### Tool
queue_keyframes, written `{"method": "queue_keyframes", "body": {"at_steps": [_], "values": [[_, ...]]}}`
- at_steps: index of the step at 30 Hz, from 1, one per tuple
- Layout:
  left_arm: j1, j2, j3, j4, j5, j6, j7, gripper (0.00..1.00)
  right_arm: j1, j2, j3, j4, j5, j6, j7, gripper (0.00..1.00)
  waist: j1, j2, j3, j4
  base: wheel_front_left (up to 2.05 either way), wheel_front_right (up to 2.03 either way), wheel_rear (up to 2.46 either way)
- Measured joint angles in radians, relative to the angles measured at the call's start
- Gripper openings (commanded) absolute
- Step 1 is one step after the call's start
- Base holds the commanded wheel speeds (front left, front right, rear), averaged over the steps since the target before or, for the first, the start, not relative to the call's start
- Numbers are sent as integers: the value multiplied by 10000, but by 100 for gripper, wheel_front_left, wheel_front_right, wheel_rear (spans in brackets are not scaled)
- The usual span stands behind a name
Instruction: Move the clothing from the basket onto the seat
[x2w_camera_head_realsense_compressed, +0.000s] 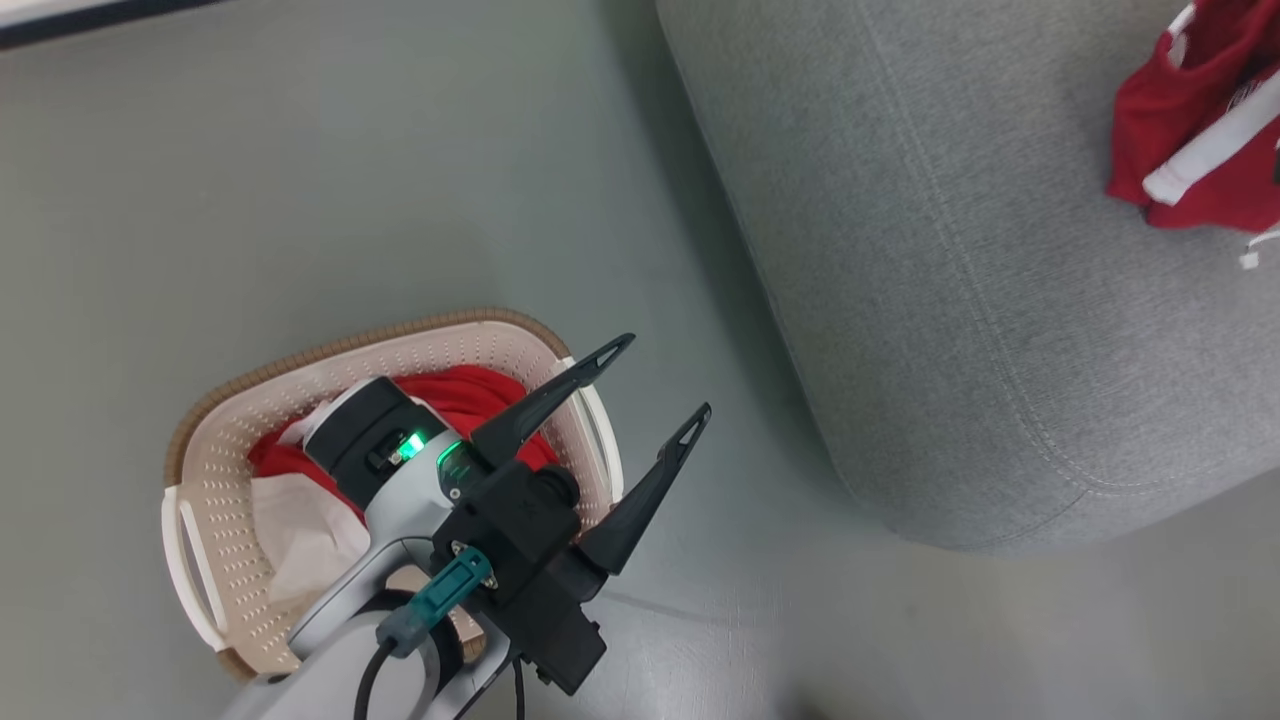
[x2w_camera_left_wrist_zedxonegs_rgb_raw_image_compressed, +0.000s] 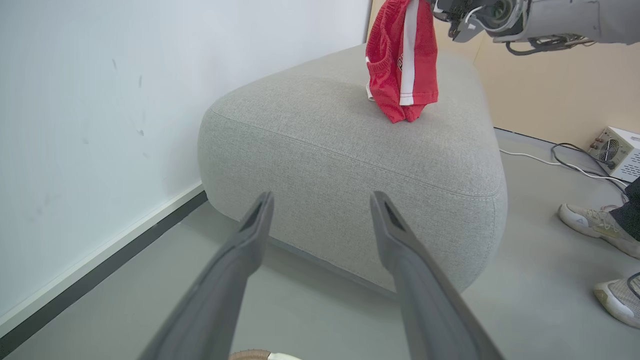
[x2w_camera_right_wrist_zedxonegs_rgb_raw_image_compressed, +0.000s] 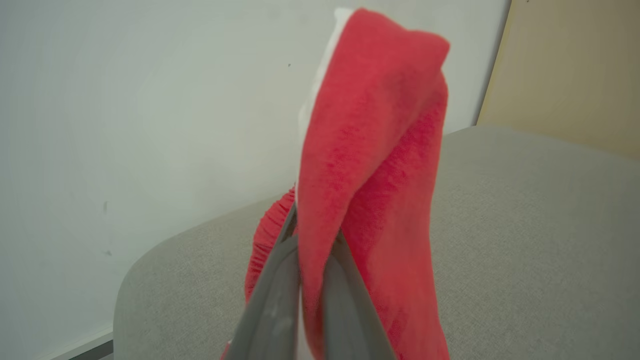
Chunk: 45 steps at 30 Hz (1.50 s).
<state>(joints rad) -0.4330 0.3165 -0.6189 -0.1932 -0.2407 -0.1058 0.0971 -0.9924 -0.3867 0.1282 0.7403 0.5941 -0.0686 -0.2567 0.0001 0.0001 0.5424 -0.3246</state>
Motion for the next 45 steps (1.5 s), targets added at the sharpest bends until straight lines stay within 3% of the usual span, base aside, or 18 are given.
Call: {"method": "queue_keyframes", "body": {"at_steps": [9,10,11,12,13,20,30,45], "values": [[-383,111,-6,-79,65,-15,159,100,-11,339,-6,1160,180,169,0,0,0,0,587,105,0,0,0],[-404,146,0,-81,65,-15,159,100,-24,403,-4,1296,230,203,0,4,0,-1,645,112,0,0,0],[-416,178,6,-63,65,-17,159,100,-53,468,-4,1446,232,217,0,12,0,0,694,118,0,0,0],[-435,205,6,-56,65,-36,159,100,-74,520,-2,1557,232,221,0,32,1,0,731,121,0,0,0],[-476,211,4,-48,65,-65,159,100,-97,550,2,1649,232,247,0,100,0,0,758,122,0,0,0],[-517,211,6,230,59,-86,96,100,-278,617,54,2050,84,282,0,100,-1,0,630,67,0,0,0],[-516,-86,-13,823,-75,-86,-295,100,397,1034,222,2006,-194,602,0,100,-1,0,40,30,0,0,0],[-44,-665,144,1898,-512,280,-1108,100,2515,1174,433,-240,-1122,585,0,100,-3,-1,-1345,619,0,0,0]]}}
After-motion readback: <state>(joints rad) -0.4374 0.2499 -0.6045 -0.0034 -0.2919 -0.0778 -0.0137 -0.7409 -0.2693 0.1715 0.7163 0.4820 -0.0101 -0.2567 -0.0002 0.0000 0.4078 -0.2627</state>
